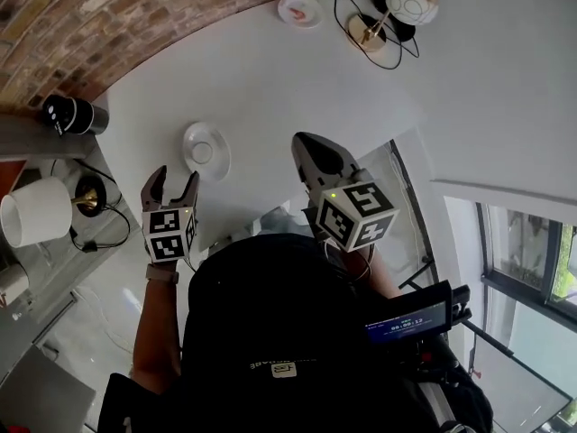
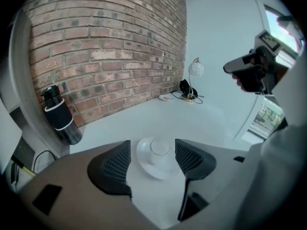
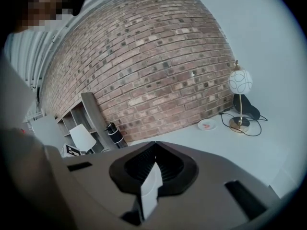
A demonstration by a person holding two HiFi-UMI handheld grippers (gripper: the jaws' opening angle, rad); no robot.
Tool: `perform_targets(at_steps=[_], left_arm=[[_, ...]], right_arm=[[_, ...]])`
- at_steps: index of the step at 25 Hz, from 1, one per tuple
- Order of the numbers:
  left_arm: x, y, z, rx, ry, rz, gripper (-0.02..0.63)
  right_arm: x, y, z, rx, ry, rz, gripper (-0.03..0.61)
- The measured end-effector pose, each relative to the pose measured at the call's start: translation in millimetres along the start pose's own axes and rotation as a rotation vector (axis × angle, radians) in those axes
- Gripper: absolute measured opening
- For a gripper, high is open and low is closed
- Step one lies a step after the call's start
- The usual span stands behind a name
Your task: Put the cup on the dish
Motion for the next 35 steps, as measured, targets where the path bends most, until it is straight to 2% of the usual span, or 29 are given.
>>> perform_targets(at_steps=[6, 11, 13, 19, 25, 27, 29, 32, 35], left_arm=[[6, 36, -15, 0.103, 0.119, -0.022, 0.296], [10, 67, -26, 0.189, 0.221, 0.002, 0.295], [9, 79, -28, 0.232, 0.247, 0.011, 0.241], [4, 109, -29, 0.312, 0.288, -0.009, 0.170], [-2, 128, -29, 0.361, 0.335, -0.035, 0.166], [-3, 132, -29, 0.368, 0.335, -0.071, 0.074], [-5, 134, -28, 0.366, 0.336, -0.116, 0.009], [-11, 133, -24, 0.337, 0.366, -0.152, 0.006], [-14, 131, -21, 0.321, 0.385, -0.154, 0.006]], right_arm=[[-4, -7, -6, 0.020, 0.027, -0.076, 0.004], [-10, -20, -10, 0.035, 0.045, -0.152, 0.005], [-16, -27, -13, 0.039, 0.056, -0.185, 0.005], [-34, -46, -24, 0.057, 0.085, -0.269, 0.003], [-49, -58, -31, 0.072, 0.107, -0.331, 0.004], [-53, -61, -33, 0.075, 0.111, -0.348, 0.004], [-56, -63, -34, 0.073, 0.112, -0.360, 0.003], [-59, -68, -35, 0.068, 0.116, -0.372, 0.003], [-60, -72, -35, 0.064, 0.119, -0.376, 0.005]])
Point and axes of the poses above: the fingertips, and each gripper's own axes: y backward along the fingers, x to its right, z out of its underside, the point moved 8 cm from there along y, backward along the fingers, and after that the axes turned 13 degrees about y, right-handed, at the moved point
